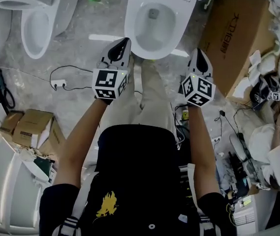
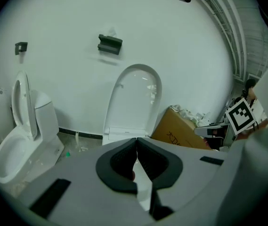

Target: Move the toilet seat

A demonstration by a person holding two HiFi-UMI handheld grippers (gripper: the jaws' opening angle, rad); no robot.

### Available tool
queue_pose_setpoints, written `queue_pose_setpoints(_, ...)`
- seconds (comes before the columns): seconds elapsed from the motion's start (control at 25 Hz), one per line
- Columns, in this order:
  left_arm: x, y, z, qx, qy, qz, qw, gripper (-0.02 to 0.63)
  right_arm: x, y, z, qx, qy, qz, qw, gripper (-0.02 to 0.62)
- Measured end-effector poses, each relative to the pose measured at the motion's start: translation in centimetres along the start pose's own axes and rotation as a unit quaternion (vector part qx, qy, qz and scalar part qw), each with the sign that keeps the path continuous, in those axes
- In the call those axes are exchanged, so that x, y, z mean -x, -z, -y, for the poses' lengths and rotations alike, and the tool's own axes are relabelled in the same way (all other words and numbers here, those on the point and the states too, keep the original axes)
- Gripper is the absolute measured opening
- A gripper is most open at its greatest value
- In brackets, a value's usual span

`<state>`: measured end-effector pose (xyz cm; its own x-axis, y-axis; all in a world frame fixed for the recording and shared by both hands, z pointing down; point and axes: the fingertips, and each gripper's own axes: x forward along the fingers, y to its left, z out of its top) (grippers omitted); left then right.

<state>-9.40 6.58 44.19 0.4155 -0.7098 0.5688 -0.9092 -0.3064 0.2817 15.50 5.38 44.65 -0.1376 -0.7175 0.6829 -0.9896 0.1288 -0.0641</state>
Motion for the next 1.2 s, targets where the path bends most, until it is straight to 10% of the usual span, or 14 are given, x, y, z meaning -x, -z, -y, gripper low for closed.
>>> queue_pose_setpoints(0.88,-14.4,20.4,-5.9,0.056,-0.009,-0.157,0.986,0.032,-16.0,21.4,1.4,-0.044,0.013,-0.185,0.982,0.083)
queue_pose_setpoints(1.2,-18.0,25.0,-7.3,0.073,-0.034,-0.192,0.9781,0.278,-19.9,25.6,3.8,-0.097,0.049,-0.205,0.973,0.269)
